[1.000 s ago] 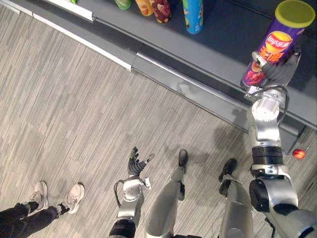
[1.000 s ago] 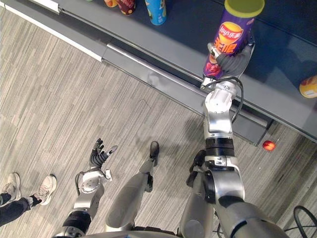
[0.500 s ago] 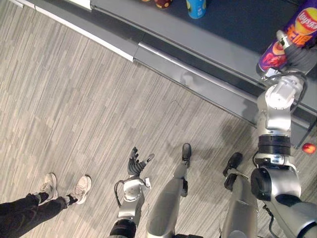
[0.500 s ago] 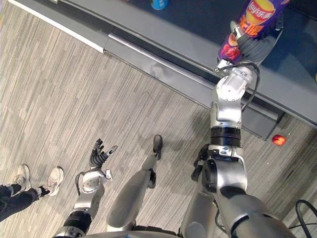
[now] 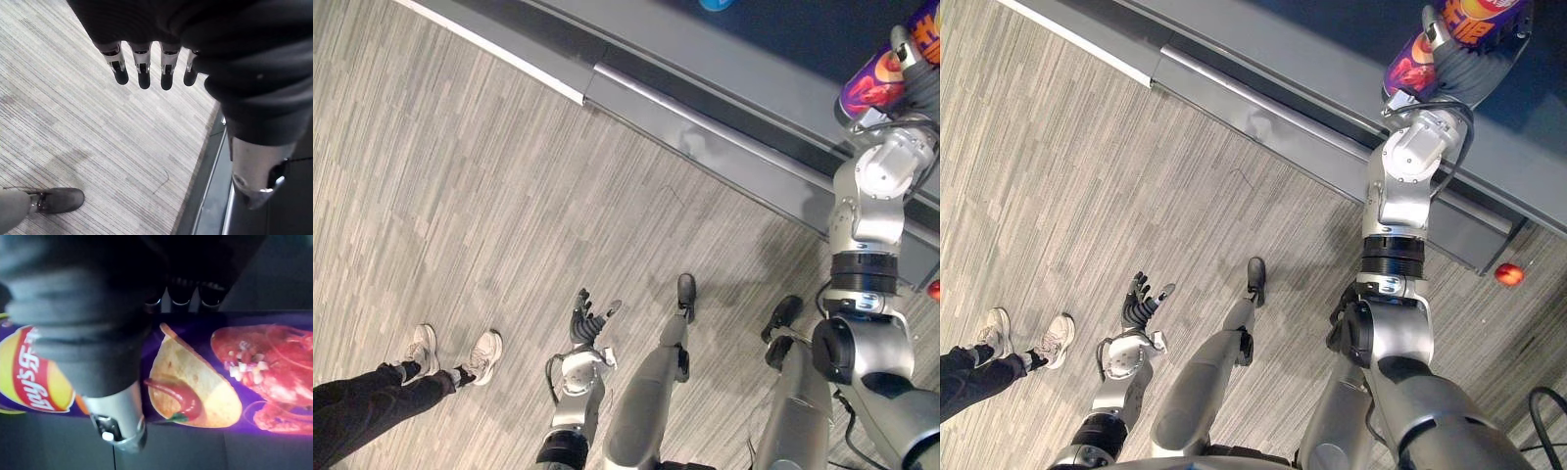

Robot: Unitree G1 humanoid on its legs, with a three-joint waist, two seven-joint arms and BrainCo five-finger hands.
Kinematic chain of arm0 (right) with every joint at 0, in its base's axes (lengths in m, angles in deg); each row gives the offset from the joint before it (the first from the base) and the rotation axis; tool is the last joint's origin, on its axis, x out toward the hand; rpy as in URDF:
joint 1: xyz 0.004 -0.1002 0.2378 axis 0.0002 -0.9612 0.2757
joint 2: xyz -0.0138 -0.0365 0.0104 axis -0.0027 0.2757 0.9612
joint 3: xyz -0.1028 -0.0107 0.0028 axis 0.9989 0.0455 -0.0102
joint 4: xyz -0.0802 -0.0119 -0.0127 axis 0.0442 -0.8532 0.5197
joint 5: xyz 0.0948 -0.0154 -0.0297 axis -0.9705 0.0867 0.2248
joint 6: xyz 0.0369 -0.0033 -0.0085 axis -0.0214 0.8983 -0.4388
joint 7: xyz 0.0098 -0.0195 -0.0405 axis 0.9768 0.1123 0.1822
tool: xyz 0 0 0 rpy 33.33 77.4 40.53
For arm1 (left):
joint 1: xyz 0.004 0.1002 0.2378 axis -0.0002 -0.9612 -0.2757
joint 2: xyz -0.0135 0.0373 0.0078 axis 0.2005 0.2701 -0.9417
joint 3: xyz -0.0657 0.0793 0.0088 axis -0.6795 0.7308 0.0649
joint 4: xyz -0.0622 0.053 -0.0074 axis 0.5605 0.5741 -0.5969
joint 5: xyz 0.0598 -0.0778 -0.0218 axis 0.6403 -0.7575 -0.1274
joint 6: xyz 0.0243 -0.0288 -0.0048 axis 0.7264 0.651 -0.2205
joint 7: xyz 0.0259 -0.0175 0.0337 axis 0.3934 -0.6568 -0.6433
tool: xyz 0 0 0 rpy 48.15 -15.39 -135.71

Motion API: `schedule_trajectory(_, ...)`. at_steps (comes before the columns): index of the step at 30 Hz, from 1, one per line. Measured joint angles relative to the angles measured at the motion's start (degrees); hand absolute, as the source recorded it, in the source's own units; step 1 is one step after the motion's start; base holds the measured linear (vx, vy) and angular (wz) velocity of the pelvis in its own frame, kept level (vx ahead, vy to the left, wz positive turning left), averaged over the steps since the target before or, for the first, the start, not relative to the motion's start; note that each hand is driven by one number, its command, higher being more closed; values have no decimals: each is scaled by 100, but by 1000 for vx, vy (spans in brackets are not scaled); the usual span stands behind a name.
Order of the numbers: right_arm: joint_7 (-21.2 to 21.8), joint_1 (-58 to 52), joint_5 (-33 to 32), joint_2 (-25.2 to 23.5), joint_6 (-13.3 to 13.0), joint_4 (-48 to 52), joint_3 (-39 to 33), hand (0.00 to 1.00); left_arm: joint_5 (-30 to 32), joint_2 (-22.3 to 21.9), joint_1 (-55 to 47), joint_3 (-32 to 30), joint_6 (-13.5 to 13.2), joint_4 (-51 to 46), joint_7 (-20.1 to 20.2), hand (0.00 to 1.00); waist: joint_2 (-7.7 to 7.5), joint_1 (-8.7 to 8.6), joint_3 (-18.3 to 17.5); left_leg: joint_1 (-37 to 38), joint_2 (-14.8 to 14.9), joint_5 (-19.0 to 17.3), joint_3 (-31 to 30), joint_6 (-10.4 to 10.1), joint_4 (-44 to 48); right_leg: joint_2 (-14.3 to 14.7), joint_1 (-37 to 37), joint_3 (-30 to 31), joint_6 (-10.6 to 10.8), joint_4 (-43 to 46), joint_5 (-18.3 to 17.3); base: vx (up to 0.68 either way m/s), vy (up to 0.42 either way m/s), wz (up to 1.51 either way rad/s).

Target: Put the gum and the chips on the shelf.

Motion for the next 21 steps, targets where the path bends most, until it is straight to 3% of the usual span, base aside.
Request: schedule_trajectory(21, 177, 499, -137, 321, 14, -144, 68, 100, -227, -54, 48, 6, -42, -395, 96, 0, 0, 8, 0, -228, 2, 64, 326, 7, 1, -156, -397, 59, -51, 367, -143, -4, -43, 2)
